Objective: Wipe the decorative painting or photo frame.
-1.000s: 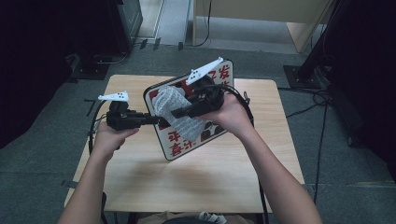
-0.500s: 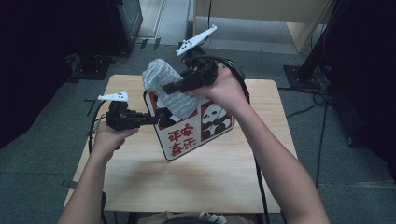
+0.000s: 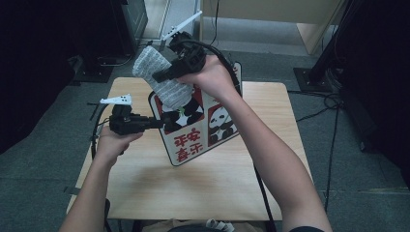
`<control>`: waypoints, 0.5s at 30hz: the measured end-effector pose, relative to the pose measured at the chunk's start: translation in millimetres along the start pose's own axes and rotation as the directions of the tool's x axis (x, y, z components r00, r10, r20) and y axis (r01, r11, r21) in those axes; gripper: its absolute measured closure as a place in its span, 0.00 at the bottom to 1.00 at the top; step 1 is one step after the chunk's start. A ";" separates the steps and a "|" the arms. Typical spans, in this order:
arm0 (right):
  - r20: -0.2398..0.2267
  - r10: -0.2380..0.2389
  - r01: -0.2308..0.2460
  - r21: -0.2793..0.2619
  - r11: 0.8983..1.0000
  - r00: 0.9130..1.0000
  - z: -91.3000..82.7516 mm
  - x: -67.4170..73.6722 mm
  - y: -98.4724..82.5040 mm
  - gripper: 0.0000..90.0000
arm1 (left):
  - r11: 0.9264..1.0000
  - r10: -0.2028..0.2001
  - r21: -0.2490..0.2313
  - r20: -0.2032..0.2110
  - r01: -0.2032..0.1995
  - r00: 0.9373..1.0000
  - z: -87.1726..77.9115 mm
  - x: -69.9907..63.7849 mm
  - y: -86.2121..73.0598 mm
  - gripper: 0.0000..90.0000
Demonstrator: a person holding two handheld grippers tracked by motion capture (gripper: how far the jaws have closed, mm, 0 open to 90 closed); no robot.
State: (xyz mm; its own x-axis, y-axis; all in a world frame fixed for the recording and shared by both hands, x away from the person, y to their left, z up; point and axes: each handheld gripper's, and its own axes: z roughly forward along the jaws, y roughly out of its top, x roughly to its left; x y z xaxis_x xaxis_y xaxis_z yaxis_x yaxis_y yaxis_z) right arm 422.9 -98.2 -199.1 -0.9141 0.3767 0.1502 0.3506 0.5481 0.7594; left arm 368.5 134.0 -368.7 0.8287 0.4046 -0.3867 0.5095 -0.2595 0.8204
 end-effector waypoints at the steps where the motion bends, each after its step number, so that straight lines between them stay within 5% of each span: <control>1: 0.001 -0.001 0.001 0.005 1.000 1.000 3.1 -0.3 0.9 0.70 | 1.000 0.001 -0.001 -0.001 -0.001 1.000 0.0 0.0 0.0 0.86; 15: 0.027 0.016 -0.017 0.042 0.999 1.000 27.6 -6.0 -4.0 0.63 | 1.000 0.015 0.001 -0.010 -0.015 1.000 -0.2 -0.4 -0.2 0.86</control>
State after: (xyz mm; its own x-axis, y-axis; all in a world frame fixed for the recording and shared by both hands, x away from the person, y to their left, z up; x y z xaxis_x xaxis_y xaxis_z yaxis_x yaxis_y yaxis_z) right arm 432.7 -82.1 -220.4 -0.9027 0.4051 0.1452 0.3744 0.5729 0.7292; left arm 368.0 134.0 -368.7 0.8338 0.4097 -0.3699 0.4972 -0.2662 0.8258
